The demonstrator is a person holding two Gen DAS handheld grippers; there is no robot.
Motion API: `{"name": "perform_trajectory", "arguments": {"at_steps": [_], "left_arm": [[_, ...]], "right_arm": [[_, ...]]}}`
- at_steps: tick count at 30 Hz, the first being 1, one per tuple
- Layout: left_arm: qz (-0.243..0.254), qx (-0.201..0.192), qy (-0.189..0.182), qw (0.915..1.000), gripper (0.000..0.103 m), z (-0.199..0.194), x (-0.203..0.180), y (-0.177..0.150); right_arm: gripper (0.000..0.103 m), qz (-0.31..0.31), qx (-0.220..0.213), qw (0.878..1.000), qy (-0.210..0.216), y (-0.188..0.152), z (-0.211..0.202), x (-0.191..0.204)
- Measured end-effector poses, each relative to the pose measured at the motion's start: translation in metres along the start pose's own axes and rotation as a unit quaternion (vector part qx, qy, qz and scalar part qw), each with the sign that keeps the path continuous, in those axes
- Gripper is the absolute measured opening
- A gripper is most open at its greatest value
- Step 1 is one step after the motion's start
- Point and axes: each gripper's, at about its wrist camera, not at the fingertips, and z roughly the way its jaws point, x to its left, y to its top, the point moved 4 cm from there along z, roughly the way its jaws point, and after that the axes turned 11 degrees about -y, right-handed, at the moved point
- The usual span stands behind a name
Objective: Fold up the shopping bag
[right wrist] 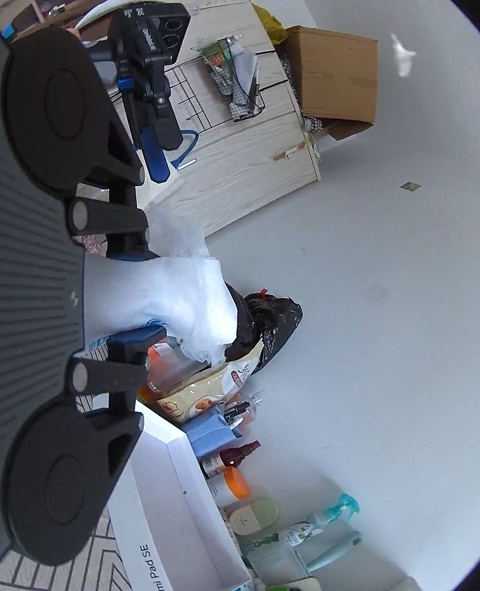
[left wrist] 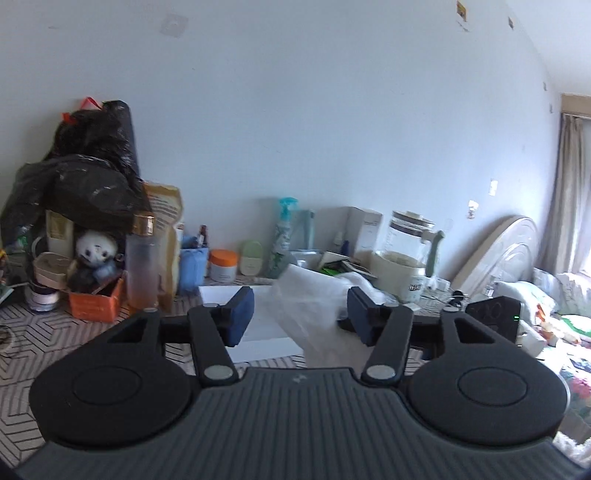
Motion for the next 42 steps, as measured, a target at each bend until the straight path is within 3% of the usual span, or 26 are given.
{"name": "perform_trajectory", "arguments": {"at_steps": [2,4,8,12,17,19,25,32,35,39,42], "left_arm": [[-0.025,0.001,0.004,0.9997,0.066,0.006,0.015,-0.001],[-0.080,0.004,-0.017,0.9967,0.069,0.010,0.033,-0.005],[-0.233,-0.005,-0.080,0.9691,0.069,0.025,0.076,-0.021],[-0.303,-0.036,-0.115,0.9454,0.069,0.032,0.095,-0.032],[-0.336,-0.040,-0.129,0.9320,0.063,0.046,0.103,-0.038],[-0.355,-0.039,-0.141,0.9234,0.046,0.051,0.106,-0.044],[-0.403,-0.044,-0.184,0.8955,0.009,0.070,0.104,-0.064],[-0.433,-0.061,-0.208,0.8752,0.005,0.081,0.101,-0.071],[-0.440,-0.051,-0.223,0.8685,0.005,0.087,0.097,-0.076],[-0.467,-0.034,-0.236,0.8515,0.002,0.097,0.095,-0.087],[-0.473,-0.024,-0.241,0.8470,0.002,0.102,0.093,-0.092]], "right_arm": [[0.034,0.021,0.008,1.000,0.011,0.000,0.002,-0.005],[0.034,0.041,0.013,0.999,0.018,0.000,0.003,-0.010],[0.034,0.033,0.015,0.999,0.005,-0.001,0.005,-0.013],[0.034,0.009,0.020,1.000,-0.015,-0.006,0.010,-0.010],[0.034,0.013,0.028,0.999,-0.020,-0.010,0.014,-0.010],[0.034,0.019,0.031,0.999,-0.021,-0.011,0.014,-0.012],[0.034,0.036,0.023,0.999,-0.028,-0.012,0.013,-0.017],[0.034,0.072,0.007,0.997,-0.038,-0.010,0.010,-0.028],[0.034,0.108,0.002,0.993,-0.036,-0.009,0.010,-0.039],[0.034,0.140,-0.002,0.990,-0.027,-0.009,0.009,-0.048],[0.034,0.141,-0.009,0.990,-0.023,-0.008,0.008,-0.049]]}}
